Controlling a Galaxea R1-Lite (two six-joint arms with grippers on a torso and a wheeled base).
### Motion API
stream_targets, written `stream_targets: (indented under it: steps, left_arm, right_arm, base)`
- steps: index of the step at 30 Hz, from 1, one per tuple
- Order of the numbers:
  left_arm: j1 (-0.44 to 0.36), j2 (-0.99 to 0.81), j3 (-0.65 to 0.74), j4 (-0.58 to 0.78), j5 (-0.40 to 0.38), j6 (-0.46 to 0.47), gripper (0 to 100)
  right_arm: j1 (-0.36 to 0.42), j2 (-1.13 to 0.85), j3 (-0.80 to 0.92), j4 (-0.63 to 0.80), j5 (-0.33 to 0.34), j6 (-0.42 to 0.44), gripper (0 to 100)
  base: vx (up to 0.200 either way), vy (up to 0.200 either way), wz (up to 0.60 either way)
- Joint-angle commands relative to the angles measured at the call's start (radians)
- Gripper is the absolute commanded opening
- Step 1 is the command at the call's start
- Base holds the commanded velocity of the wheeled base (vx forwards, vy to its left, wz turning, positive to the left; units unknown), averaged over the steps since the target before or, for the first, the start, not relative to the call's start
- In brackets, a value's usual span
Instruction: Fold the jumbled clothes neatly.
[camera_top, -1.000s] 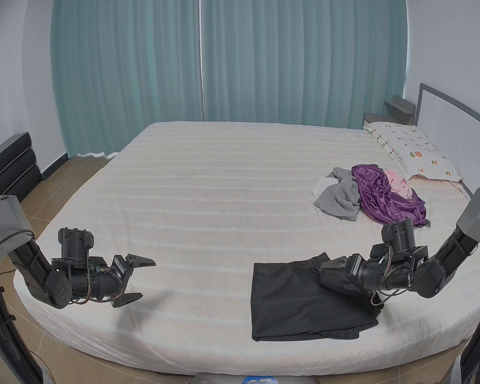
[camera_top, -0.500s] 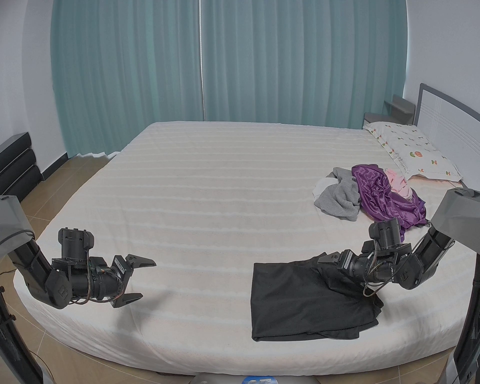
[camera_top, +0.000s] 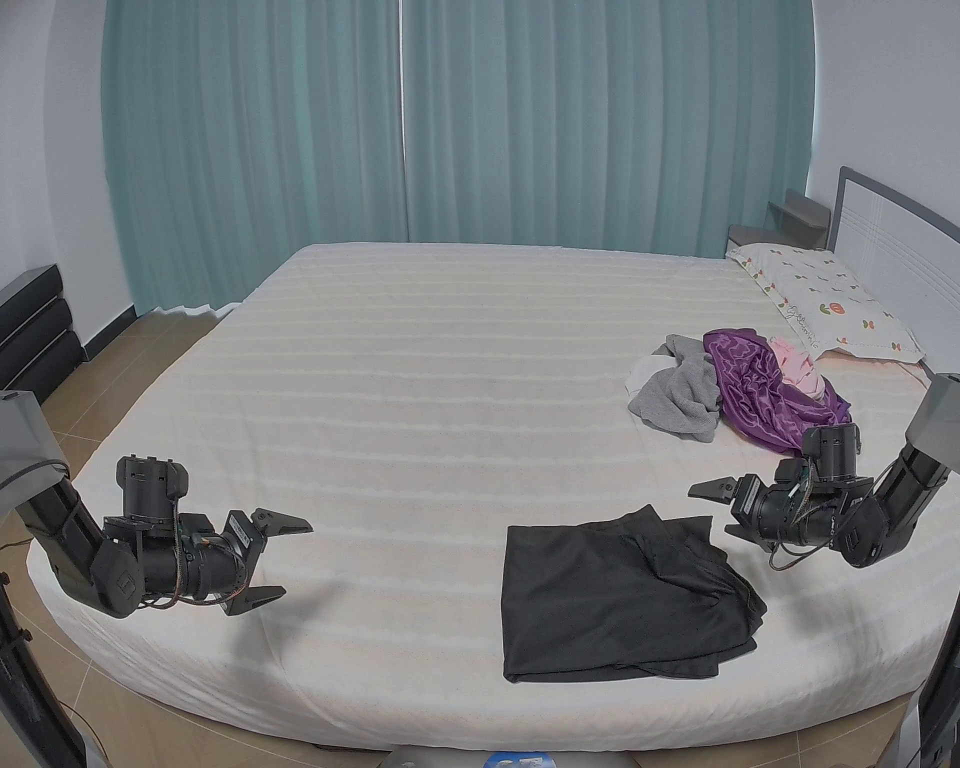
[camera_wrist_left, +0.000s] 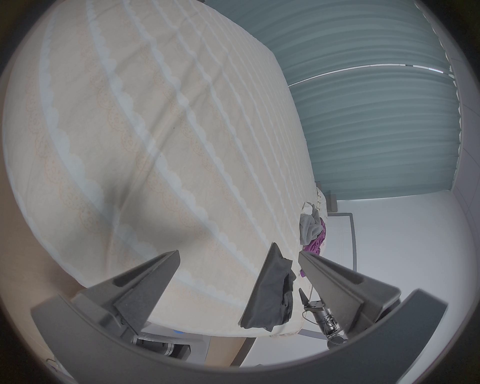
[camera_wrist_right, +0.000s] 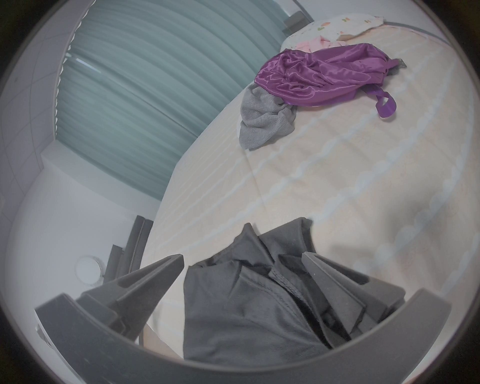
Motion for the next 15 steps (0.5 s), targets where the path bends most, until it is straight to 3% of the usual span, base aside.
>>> stream_targets:
  steps: [1, 13, 14, 15]
  left_arm:
    - [0.0, 0.002, 0.0, -0.001, 0.0, -0.001, 100]
    - [0.0, 0.002, 0.0, -0.001, 0.0, -0.001, 100]
    - [0.0, 0.002, 0.0, -0.001, 0.0, -0.001, 100]
    - [0.0, 0.002, 0.0, -0.001, 0.001, -0.001, 100]
  right_arm:
    - [-0.023, 0.043, 0.024, -0.008, 0.017, -0.04, 100]
    - [-0.001, 0.106, 0.024, -0.012, 0.061, -0.066, 100]
    - [-0.001, 0.121, 0.024, -0.012, 0.061, -0.072, 0]
    - [-0.001, 0.127, 0.024, -0.014, 0.061, -0.074, 0]
  base:
    - [0.0, 0.0, 0.0]
    - [0.0, 0.0, 0.0]
    - [0.0, 0.0, 0.0]
    - [0.0, 0.0, 0.0]
